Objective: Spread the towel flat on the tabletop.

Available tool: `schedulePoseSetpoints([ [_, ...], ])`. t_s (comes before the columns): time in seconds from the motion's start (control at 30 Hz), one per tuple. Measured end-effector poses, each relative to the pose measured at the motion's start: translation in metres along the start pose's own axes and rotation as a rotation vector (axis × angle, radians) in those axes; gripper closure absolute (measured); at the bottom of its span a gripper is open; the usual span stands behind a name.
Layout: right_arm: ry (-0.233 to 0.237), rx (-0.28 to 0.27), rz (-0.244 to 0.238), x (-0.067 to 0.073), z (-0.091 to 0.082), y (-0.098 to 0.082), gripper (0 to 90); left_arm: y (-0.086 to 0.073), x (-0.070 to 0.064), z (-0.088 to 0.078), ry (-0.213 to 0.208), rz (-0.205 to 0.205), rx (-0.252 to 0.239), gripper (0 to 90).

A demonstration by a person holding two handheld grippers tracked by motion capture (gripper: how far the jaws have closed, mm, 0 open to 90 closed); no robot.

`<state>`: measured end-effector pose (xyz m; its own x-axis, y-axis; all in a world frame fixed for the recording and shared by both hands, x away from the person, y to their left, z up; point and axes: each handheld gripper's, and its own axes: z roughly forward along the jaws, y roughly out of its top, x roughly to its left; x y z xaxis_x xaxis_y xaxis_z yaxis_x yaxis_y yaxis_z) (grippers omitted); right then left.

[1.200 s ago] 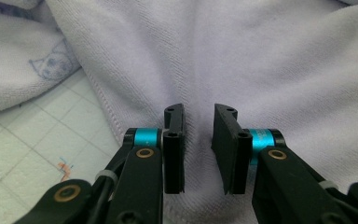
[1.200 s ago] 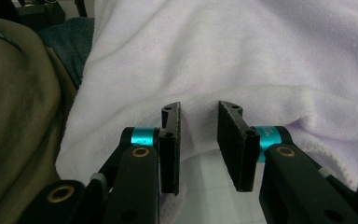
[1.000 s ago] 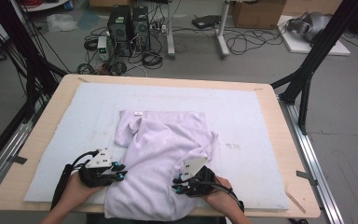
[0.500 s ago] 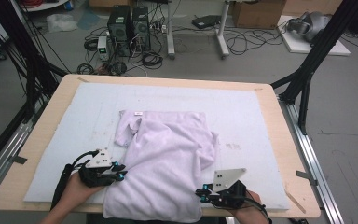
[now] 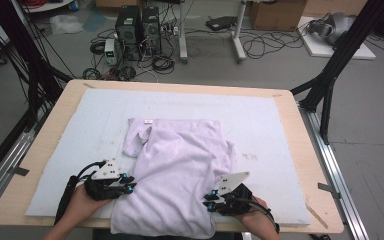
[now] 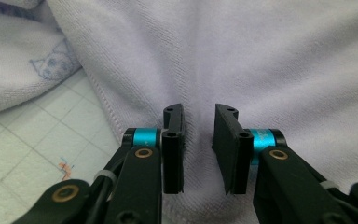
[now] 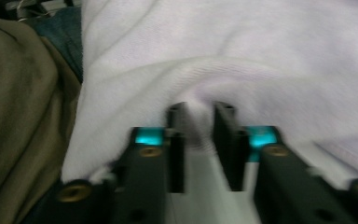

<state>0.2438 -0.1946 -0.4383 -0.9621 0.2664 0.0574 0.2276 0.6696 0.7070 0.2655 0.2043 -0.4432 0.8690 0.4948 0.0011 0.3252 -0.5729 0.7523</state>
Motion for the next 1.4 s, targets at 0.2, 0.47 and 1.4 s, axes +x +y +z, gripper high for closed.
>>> schedulePoseSetpoints([
  [0.2, 0.028, -0.012, -0.045, 0.002, 0.013, 0.023, 89.5, 0.001, -0.002, -0.001, 0.005, 0.018, -0.002, 85.3],
  [0.47, 0.045, -0.043, -0.032, 0.002, 0.006, 0.027, 68.1, -0.003, 0.001, -0.008, 0.005, -0.003, -0.002, 78.9],
  [1.4, 0.047, 0.036, -0.126, -0.003, 0.036, 0.066, 88.4, -0.002, -0.003, -0.006, 0.024, 0.015, 0.006, 86.6],
])
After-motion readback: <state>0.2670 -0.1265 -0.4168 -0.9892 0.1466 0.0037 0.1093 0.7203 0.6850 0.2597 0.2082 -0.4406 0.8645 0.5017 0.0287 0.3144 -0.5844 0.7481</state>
